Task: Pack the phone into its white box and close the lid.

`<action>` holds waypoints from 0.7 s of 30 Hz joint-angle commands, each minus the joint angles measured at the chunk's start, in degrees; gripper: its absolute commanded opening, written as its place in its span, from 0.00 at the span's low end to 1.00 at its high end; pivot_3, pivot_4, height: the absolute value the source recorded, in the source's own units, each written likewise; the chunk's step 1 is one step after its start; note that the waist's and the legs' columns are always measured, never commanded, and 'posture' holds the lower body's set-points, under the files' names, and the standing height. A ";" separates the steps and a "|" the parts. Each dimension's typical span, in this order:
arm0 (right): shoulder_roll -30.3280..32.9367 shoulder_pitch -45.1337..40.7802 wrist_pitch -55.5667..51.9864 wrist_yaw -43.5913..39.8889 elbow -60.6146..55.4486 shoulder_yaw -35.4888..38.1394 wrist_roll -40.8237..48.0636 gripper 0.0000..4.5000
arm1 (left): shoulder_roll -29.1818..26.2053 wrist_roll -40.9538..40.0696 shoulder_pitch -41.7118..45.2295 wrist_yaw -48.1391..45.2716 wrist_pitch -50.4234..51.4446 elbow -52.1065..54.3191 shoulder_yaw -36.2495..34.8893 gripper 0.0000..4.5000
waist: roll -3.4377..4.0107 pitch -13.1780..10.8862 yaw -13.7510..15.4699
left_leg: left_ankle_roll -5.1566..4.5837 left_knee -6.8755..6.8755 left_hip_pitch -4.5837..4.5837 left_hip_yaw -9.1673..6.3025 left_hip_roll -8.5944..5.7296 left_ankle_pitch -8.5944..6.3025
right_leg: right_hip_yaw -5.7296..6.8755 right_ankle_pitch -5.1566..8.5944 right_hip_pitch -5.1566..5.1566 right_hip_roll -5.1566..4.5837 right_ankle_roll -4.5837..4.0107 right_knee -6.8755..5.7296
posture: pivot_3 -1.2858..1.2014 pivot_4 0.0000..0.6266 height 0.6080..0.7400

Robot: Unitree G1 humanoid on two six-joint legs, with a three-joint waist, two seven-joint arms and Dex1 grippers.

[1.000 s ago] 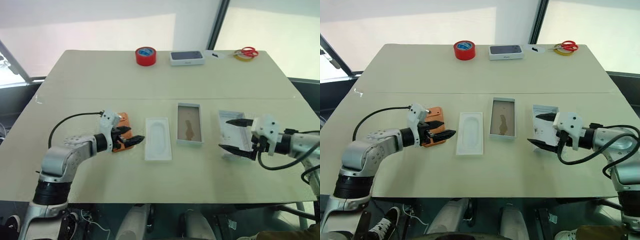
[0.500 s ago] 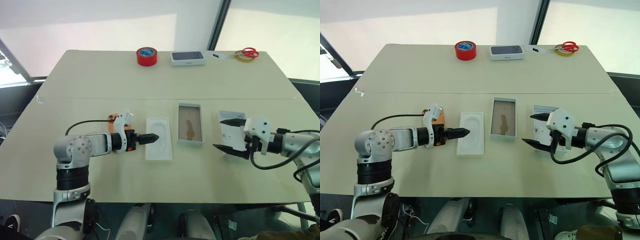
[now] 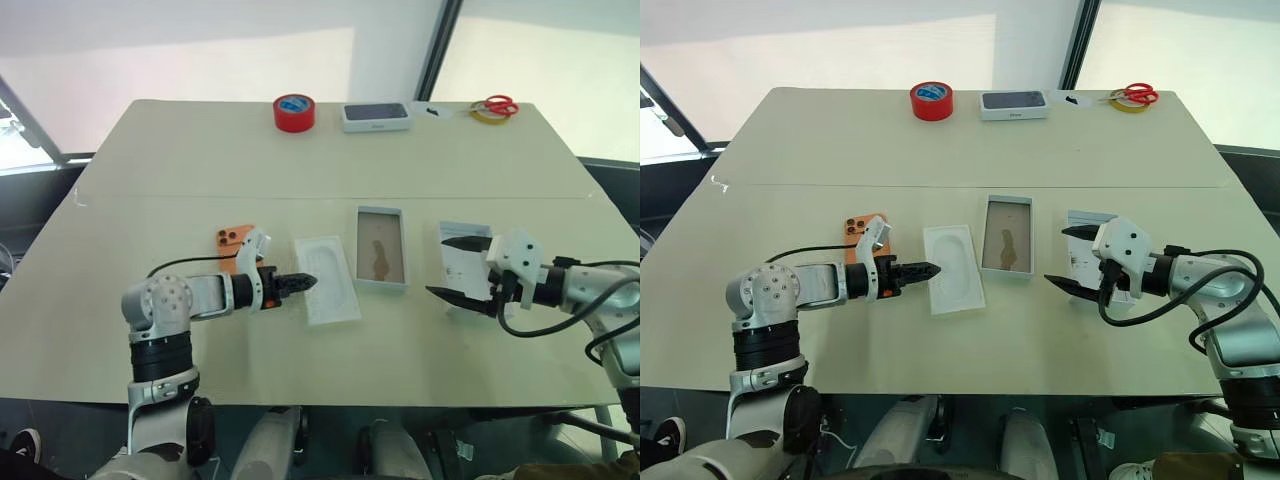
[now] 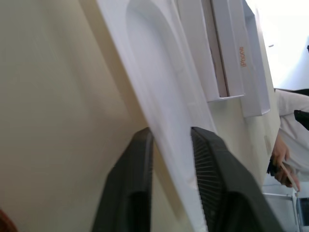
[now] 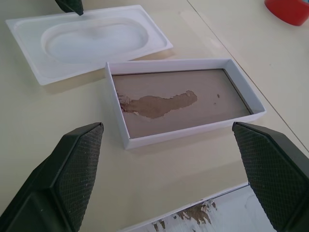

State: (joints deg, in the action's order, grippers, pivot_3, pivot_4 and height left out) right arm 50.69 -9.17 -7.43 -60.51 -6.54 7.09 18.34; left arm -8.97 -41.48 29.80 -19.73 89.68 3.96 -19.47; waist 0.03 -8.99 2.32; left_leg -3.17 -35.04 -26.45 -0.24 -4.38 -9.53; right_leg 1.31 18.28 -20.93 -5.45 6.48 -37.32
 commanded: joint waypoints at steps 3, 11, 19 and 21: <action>0.12 -0.35 1.22 0.51 -1.50 1.40 -0.14 1.00 | 0.49 0.25 -0.29 1.03 -0.31 -0.19 -1.62 0.00 | 0.01 0.02 -0.05 | 0.00 0.00 0.04 0.00 0.00 0.00 | 0.00 0.00 0.04 0.00 0.00 0.00 | 0.52 0.24 0.99; -4.52 -5.21 1.70 -0.72 0.30 -8.09 -3.77 1.00 | -0.14 -1.33 4.01 1.38 0.06 -2.15 -7.09 0.00 | -0.02 0.02 -0.28 | 0.02 0.03 0.07 0.00 0.01 0.00 | 0.00 0.00 0.04 0.02 0.00 -0.01 | 0.52 0.24 0.99; -9.15 -14.84 2.47 -3.61 9.03 -17.31 -9.60 1.00 | -3.03 -1.12 7.36 0.98 -1.80 -0.93 -7.04 0.00 | -0.16 -0.08 -0.01 | 0.38 0.03 0.02 -0.01 -0.02 0.22 | 0.00 -0.01 -0.04 0.03 0.00 -0.04 | 0.52 0.24 0.99; -9.41 -16.36 2.35 -5.18 11.24 -18.26 -9.77 1.00 | -4.99 0.19 6.78 1.12 -3.08 0.34 -4.78 0.00 | -0.17 -0.09 -0.06 | 0.38 0.05 0.02 0.00 -0.03 0.23 | 0.01 -0.01 -0.04 0.03 0.00 -0.04 | 0.52 0.24 0.99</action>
State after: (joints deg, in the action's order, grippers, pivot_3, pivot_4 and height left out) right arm 41.40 -24.06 -5.73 -64.30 3.33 -11.28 8.82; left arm -12.51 -41.64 35.99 -18.51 87.89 1.49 -25.20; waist -0.14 -9.08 2.26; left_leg -2.78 -34.98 -26.44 -0.25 -4.40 -9.30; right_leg 1.32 18.28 -20.98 -5.42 6.49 -37.36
